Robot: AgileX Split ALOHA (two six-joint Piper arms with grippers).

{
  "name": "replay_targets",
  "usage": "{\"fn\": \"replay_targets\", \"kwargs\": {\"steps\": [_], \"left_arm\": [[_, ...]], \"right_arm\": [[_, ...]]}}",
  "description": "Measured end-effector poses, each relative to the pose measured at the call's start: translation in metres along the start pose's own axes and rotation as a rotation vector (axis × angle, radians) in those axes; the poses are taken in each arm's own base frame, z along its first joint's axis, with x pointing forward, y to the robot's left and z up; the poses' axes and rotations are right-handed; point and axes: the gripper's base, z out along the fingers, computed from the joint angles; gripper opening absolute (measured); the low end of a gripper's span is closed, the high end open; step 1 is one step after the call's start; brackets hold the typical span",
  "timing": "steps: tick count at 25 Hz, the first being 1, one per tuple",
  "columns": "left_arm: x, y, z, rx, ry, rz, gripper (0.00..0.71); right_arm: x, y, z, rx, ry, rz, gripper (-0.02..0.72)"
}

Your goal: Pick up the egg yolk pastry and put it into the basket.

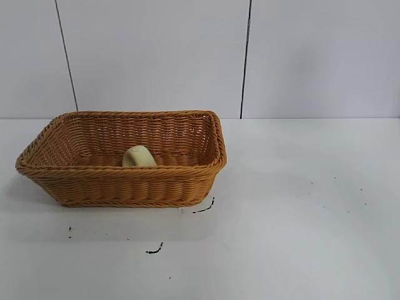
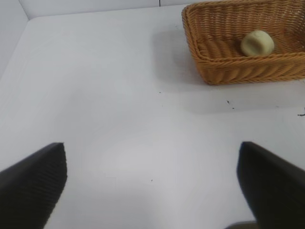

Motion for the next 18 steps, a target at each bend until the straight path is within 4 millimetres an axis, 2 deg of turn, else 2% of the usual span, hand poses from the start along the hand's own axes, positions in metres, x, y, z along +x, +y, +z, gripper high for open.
{"fn": "replay_targets", "kwargs": {"steps": [4,8,13,16,18], "left_arm": [[0.0,0.0,0.0,0.0,0.0,0.0,0.697],[0.0,0.0,0.0,0.0,0.0,0.0,0.697],[0.0,0.0,0.0,0.0,0.0,0.0,0.697],[0.0,0.0,0.0,0.0,0.0,0.0,0.697],[0.0,0.0,0.0,0.0,0.0,0.0,0.697]], "right_arm": [[0.054,0.001,-0.023,-0.004,-0.031,0.002,0.561],[0.113,0.002,-0.034,-0.013,-0.063,0.005,0.561],[0.183,0.003,-0.027,-0.012,-0.167,0.006,0.561],[0.219,0.003,-0.018,-0.011,-0.266,0.007,0.561],[0.236,0.004,-0.015,-0.01,-0.326,0.007,0.561]]}}
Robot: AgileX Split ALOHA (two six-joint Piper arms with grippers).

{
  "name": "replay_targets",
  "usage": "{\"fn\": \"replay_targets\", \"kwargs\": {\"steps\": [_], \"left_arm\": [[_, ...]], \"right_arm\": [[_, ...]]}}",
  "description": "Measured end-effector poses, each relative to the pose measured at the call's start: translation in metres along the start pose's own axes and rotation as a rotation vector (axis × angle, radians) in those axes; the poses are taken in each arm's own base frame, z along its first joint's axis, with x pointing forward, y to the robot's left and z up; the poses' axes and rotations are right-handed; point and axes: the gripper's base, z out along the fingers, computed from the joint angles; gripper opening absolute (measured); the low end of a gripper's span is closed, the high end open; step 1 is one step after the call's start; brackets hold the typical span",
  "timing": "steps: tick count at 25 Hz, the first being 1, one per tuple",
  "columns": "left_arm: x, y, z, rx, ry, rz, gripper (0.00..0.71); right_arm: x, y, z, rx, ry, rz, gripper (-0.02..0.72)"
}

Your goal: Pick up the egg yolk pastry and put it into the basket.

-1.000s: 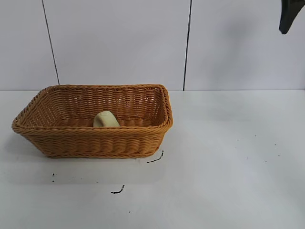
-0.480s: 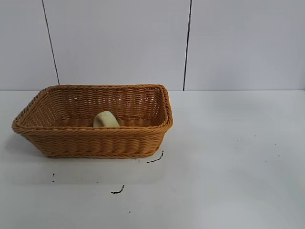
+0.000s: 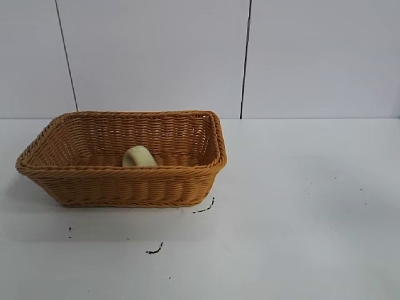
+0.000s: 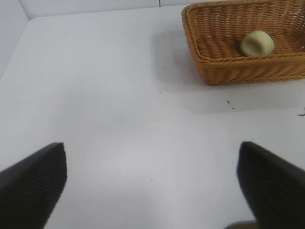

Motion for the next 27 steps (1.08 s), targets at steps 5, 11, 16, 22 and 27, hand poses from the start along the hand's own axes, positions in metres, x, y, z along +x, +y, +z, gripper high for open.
{"fn": "replay_targets", "kwargs": {"steps": [5,11,16,22,27], "left_arm": [[0.0,0.0,0.0,0.0,0.0,0.0,0.697],[0.0,0.0,0.0,0.0,0.0,0.0,0.697],[0.0,0.0,0.0,0.0,0.0,0.0,0.697],[0.0,0.0,0.0,0.0,0.0,0.0,0.697],[0.0,0.0,0.0,0.0,0.0,0.0,0.697]], "right_arm": [[0.021,0.001,-0.012,-0.006,-0.186,0.01,0.561],[0.031,0.001,-0.024,-0.006,-0.291,0.009,0.561],[0.031,0.001,-0.025,-0.006,-0.293,0.009,0.561],[0.032,0.001,-0.025,-0.006,-0.294,0.009,0.561],[0.031,0.001,-0.025,-0.006,-0.295,0.009,0.561]]}}
